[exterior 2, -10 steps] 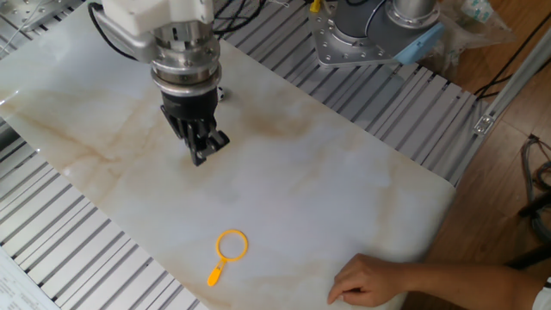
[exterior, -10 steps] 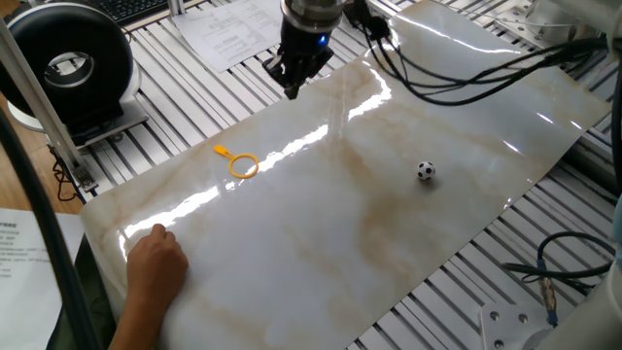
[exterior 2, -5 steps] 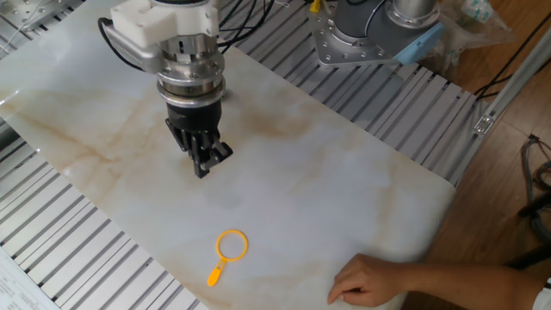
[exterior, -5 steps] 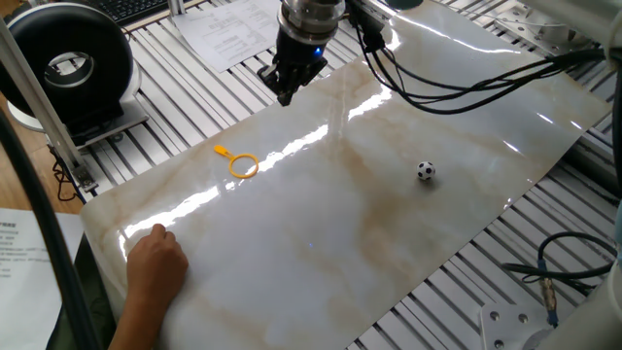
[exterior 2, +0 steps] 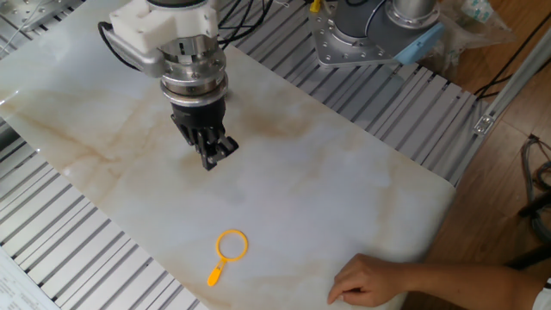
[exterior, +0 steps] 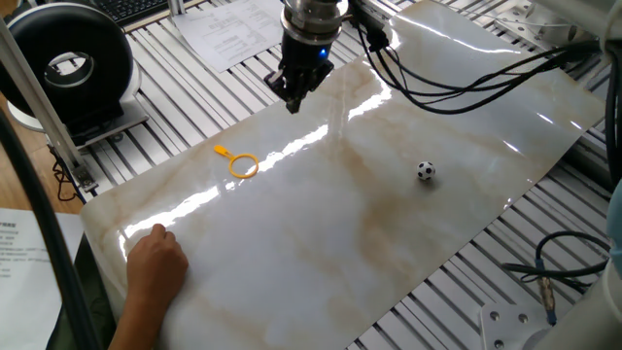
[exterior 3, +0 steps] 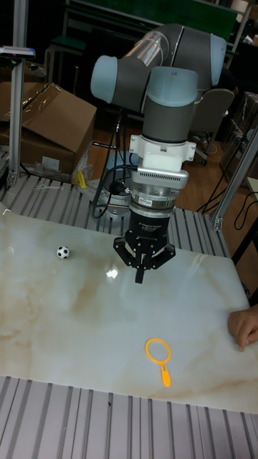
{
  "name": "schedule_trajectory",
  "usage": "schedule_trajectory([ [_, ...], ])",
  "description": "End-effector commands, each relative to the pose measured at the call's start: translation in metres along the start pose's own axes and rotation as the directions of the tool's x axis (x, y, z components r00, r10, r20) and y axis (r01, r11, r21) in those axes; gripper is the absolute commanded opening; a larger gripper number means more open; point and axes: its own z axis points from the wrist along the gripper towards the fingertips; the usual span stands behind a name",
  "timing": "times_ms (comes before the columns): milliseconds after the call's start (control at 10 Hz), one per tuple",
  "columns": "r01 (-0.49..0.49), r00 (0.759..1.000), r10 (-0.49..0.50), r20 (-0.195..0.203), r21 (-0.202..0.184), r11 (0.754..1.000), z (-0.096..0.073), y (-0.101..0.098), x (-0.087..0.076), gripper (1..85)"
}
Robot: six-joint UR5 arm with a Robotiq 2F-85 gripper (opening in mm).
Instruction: Attach the bubble ring to the ball
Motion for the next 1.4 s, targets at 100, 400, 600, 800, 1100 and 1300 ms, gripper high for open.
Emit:
schedule_trajectory([
  [100,0.005,1.000,-0.005,0.028,-0.003,1.000,-0.002,0.000,-0.008,6.7],
  [400,0.059,0.998,-0.058,0.037,-0.026,0.998,0.073,0.024,-0.033,21.0],
  [600,0.075,0.995,-0.074,0.063,-0.008,0.997,0.103,0.026,-0.049,29.0],
  [800,0.064,0.996,-0.064,0.063,-0.002,0.998,0.118,0.029,-0.052,28.0],
  [1100,0.082,0.996,-0.083,0.027,0.038,0.996,0.118,0.018,-0.043,22.7],
  [1300,0.110,0.994,-0.110,0.016,0.040,0.993,0.118,0.018,-0.041,30.3],
])
